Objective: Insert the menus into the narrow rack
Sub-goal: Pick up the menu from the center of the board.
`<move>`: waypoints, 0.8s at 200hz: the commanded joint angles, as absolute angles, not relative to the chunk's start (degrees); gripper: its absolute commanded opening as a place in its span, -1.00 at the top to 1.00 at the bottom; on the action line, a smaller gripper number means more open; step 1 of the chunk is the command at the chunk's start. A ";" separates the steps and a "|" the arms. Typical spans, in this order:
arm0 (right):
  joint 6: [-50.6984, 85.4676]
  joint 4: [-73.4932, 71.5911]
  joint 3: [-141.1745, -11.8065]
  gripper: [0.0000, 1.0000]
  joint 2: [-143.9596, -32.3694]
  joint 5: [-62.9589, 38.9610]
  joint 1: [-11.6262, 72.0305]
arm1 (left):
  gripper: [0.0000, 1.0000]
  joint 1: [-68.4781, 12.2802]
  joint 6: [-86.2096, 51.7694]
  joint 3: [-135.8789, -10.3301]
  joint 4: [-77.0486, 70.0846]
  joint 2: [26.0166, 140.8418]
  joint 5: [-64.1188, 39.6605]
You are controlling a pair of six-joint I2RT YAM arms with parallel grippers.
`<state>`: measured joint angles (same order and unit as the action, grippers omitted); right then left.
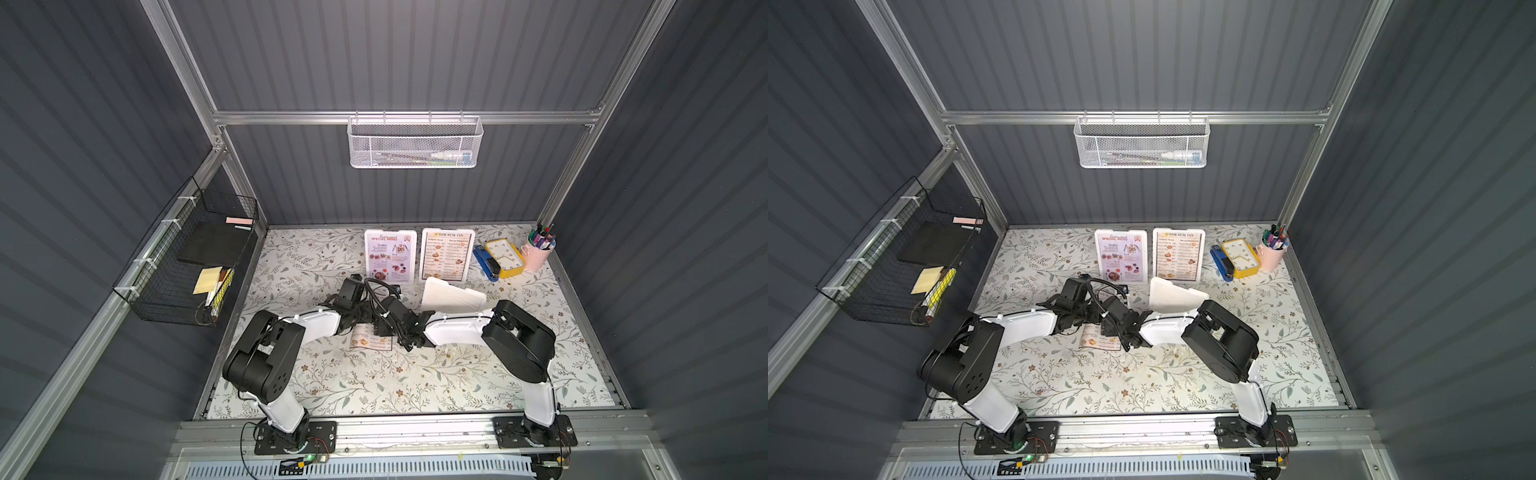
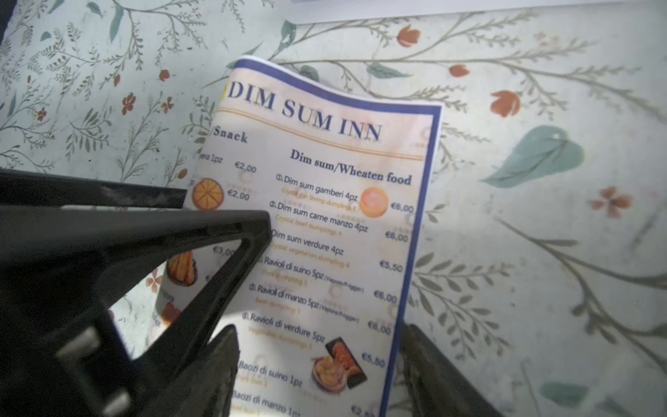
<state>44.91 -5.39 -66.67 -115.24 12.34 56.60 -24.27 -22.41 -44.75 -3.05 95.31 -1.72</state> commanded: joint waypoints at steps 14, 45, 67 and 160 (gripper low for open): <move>46.86 -6.14 -64.34 -0.35 -119.62 1.67 57.22 | -0.01 -25.49 -22.46 -44.05 -4.29 97.33 -6.72; 46.89 -8.18 -62.88 -0.38 -119.20 1.16 56.95 | 0.13 -25.49 -22.41 -43.86 -4.79 97.56 -6.86; 46.68 -8.61 -62.41 -0.38 -118.68 0.83 56.76 | 0.27 -25.49 -22.28 -43.88 -4.75 97.23 -6.81; 44.14 -8.49 -59.26 -0.55 -110.09 1.80 56.60 | 0.61 -25.49 -20.16 -42.98 -5.10 88.94 -8.73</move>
